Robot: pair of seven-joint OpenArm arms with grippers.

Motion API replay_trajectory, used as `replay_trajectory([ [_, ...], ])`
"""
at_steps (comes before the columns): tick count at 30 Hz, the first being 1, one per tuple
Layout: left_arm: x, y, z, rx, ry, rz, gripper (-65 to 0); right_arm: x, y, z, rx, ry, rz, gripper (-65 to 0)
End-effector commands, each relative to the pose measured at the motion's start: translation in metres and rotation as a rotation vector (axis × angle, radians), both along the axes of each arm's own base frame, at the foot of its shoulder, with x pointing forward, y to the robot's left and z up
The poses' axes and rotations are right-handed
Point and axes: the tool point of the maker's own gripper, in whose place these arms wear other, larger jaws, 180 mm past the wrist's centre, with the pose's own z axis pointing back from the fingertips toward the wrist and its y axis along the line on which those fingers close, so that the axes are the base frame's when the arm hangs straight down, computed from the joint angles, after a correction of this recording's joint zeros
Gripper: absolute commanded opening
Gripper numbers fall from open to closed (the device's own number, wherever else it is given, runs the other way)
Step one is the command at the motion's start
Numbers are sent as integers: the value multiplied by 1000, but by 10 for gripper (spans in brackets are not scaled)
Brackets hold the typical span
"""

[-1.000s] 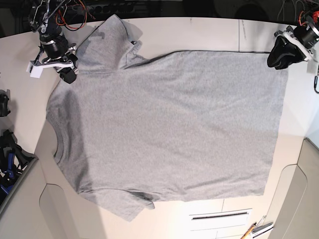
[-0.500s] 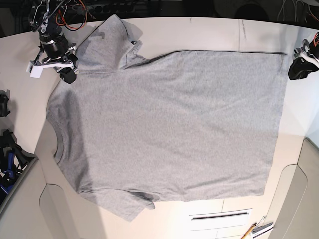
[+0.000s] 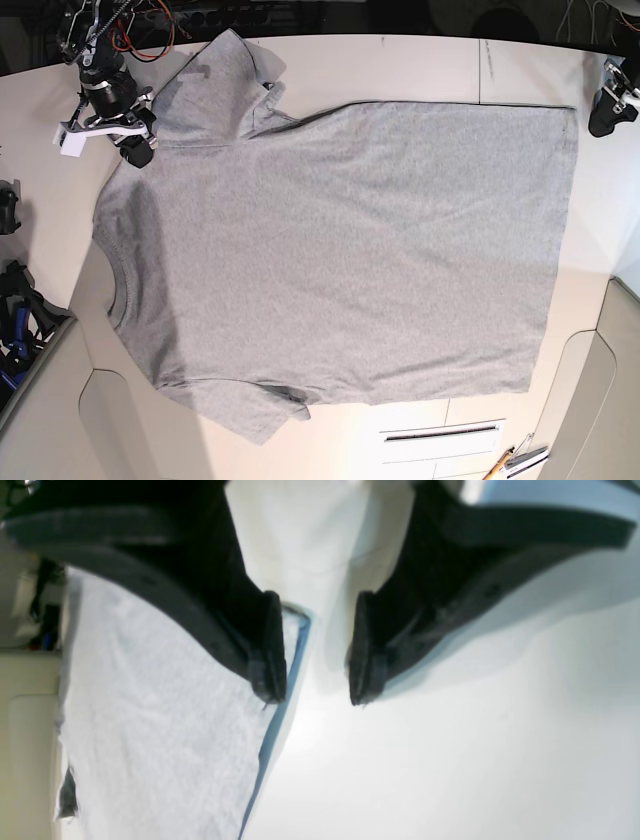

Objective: Fold the T-shirt properly
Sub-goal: 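Move the left gripper to the hem corner and grasp it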

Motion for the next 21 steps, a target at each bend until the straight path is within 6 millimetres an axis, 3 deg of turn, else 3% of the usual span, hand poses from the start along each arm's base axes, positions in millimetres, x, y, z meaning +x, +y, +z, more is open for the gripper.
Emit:
replay_trajectory([
  [1,2,3,4,17,11,-26,-394,-4,1,-3,-5,27,13,-650],
  [11,-5,-48,-19,-77,73,-186,-394,-4,1,-3,-5,27,13,-650],
  [21,-6,-52,-21,-87,78,-195,-399,-4,1,-3,-5,27,13,-650],
])
